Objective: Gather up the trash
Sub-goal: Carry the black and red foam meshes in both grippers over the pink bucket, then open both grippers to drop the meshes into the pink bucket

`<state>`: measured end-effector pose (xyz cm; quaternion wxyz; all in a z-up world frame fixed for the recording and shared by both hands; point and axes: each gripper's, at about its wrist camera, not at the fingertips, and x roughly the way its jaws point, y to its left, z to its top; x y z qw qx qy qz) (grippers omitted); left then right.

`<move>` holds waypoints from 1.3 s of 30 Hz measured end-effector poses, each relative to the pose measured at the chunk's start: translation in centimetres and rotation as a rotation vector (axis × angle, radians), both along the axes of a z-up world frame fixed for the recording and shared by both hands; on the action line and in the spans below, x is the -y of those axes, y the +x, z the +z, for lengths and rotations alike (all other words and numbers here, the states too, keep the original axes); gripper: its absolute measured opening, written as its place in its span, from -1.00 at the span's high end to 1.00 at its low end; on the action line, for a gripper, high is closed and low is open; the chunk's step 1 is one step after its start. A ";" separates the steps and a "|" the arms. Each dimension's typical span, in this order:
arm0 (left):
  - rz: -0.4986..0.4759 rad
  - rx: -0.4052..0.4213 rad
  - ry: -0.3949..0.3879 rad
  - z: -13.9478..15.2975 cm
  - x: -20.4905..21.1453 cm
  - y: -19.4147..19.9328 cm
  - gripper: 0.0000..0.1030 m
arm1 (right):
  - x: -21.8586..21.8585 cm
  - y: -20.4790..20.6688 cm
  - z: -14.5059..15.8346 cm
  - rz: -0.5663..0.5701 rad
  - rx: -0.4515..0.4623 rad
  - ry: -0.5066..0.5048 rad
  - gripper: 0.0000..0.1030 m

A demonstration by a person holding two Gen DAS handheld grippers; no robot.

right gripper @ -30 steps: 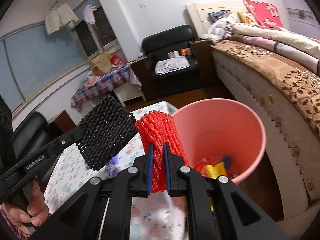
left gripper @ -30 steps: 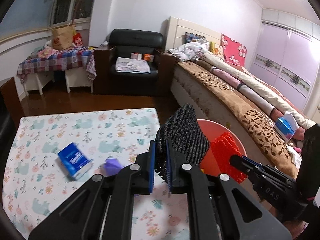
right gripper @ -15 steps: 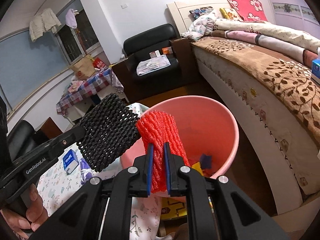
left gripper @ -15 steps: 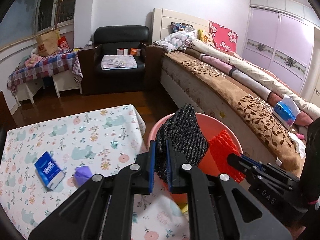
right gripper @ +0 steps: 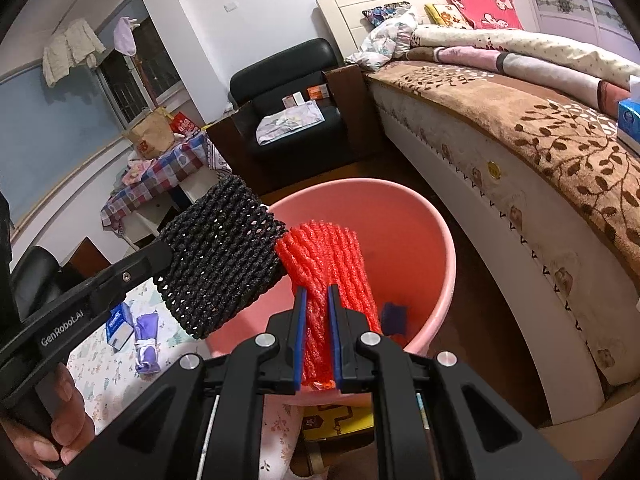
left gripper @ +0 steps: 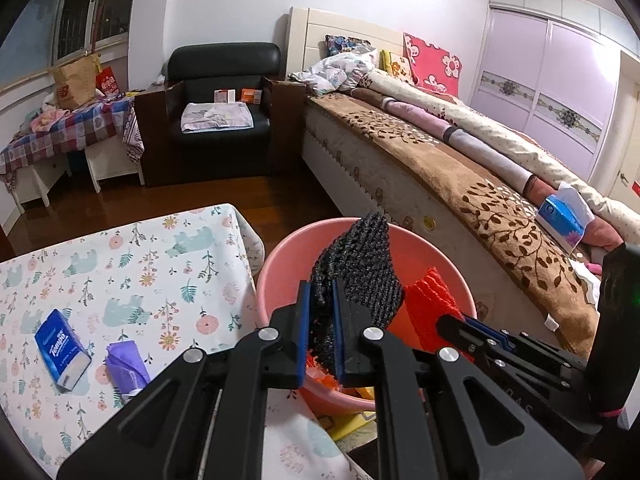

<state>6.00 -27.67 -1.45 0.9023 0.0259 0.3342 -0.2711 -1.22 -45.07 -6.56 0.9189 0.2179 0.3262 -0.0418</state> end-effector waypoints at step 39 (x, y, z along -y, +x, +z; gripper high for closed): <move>-0.080 -0.033 -0.081 0.6 -5.6 -4.9 0.33 | -5.3 -3.9 2.5 0.049 0.039 -0.029 0.20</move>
